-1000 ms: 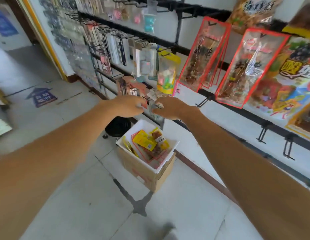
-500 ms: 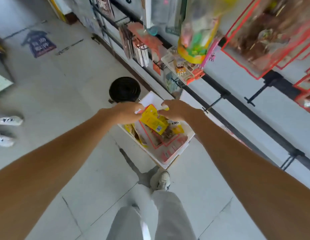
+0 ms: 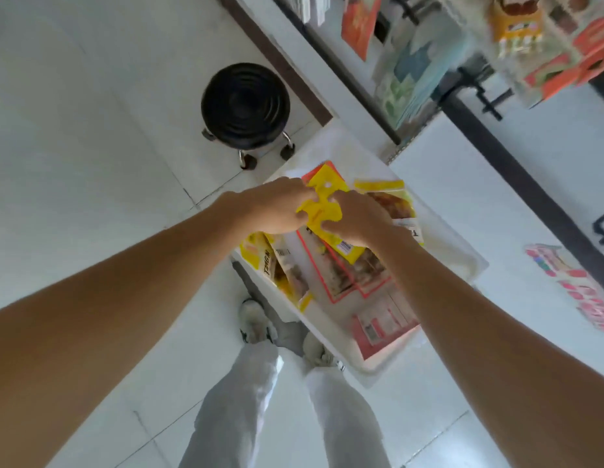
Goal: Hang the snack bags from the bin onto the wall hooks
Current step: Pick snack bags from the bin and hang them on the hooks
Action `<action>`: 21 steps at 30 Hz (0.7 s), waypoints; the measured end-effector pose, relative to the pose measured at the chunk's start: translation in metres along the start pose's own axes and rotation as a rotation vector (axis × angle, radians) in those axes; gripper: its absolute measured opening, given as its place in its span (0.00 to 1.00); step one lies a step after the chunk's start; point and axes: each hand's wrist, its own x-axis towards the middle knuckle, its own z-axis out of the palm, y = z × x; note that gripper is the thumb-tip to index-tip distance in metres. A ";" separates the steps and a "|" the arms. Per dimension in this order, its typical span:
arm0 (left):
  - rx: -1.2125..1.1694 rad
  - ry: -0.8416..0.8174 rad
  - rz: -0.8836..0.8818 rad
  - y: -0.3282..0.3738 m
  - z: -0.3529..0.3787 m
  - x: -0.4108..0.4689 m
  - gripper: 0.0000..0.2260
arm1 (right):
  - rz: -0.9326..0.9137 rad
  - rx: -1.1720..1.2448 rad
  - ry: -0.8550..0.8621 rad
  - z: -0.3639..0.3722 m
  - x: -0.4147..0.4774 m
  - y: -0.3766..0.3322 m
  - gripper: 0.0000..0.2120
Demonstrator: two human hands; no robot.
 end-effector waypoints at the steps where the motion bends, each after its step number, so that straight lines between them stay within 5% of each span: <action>1: -0.010 0.005 0.003 -0.005 0.010 0.011 0.21 | 0.007 -0.009 0.015 0.014 0.011 0.000 0.34; 7: 0.004 -0.062 -0.083 -0.036 0.056 0.040 0.20 | 0.124 -0.074 0.227 0.077 0.036 -0.012 0.39; 13: -0.079 0.003 -0.113 -0.041 0.059 0.031 0.24 | 0.092 -0.069 0.306 0.076 0.033 -0.010 0.28; 17: -0.156 0.023 -0.105 -0.037 0.053 0.021 0.29 | -0.003 -0.004 0.414 0.060 0.022 -0.006 0.13; 21: -0.212 0.048 -0.108 -0.030 0.043 0.006 0.25 | -0.017 0.093 0.479 0.041 0.002 0.000 0.07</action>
